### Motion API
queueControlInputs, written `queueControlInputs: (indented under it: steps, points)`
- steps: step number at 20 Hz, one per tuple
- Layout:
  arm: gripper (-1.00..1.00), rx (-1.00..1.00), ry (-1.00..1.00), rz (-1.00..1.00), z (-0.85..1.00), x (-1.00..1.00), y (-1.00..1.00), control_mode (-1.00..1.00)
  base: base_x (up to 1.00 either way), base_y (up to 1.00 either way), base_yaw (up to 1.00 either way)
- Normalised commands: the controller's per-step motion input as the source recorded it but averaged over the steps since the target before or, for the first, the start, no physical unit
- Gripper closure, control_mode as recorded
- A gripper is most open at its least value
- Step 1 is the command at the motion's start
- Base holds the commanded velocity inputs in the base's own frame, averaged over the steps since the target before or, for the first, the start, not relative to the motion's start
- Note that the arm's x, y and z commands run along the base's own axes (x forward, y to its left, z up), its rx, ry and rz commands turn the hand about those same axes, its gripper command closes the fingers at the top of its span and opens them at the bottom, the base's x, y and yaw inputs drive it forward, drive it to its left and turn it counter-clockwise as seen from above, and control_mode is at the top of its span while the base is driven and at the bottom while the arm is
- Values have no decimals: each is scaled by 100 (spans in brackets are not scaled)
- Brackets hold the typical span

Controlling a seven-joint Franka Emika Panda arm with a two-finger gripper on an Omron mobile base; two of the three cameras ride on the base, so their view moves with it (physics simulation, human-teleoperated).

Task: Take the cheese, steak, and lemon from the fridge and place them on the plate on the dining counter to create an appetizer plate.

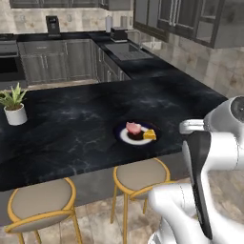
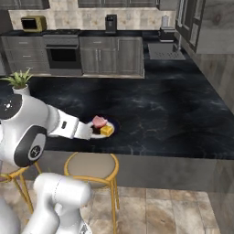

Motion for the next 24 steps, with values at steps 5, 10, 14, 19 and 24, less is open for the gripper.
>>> queueControlInputs:
  steps: [5,10,14,19,24]
  points:
    - [-100,0,0,0,0,0,0,100,-100,10,38]
    - [-100,0,0,0,0,0,0,100,-100,55,42]
    - [-100,0,0,0,0,0,0,100,-98,100,24]
    - [-100,0,0,0,0,0,0,100,-71,100,4]
    - [-100,0,0,0,0,0,0,100,-17,100,0]
